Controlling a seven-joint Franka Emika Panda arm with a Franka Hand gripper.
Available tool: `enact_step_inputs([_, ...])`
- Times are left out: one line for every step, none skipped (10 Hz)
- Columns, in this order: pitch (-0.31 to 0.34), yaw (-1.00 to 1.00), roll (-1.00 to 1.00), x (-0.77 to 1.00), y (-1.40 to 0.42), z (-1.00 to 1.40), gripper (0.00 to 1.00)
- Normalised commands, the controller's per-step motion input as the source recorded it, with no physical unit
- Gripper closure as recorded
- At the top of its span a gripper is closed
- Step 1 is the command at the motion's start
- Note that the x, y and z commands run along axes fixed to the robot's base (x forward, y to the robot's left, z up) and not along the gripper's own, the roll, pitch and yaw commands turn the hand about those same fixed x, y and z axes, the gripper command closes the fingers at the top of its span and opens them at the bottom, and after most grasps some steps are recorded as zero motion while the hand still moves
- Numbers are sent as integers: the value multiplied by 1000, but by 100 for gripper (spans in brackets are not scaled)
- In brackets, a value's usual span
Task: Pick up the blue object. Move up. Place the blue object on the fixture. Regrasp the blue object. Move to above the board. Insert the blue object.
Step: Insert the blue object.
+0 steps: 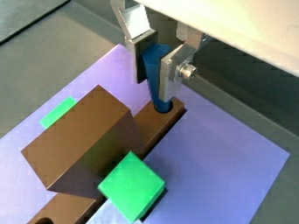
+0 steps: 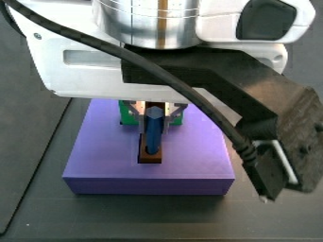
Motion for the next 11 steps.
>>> enact_step_inputs([213,-169,14,494,-200,-46,100])
enact_step_inputs([189,-237,119,566,-37,-226,100])
enact_step_inputs([186,-243,254,537,0,-386,100])
enact_step_inputs([193,-203,340,411,137,-391,100])
enact_step_inputs([199,-146,343,471,163,-389,100])
enact_step_inputs([199,-134,261,540,0,-369,100])
enact_step_inputs([103,-163,97,369,-29,-537,100])
enact_step_inputs([40,-149,21,300,-31,-754,100])
enact_step_inputs([93,-117,0,280,-34,-320,100])
enact_step_inputs([-13,0,0,0,0,0,100])
enact_step_inputs([0,0,0,0,0,0,100])
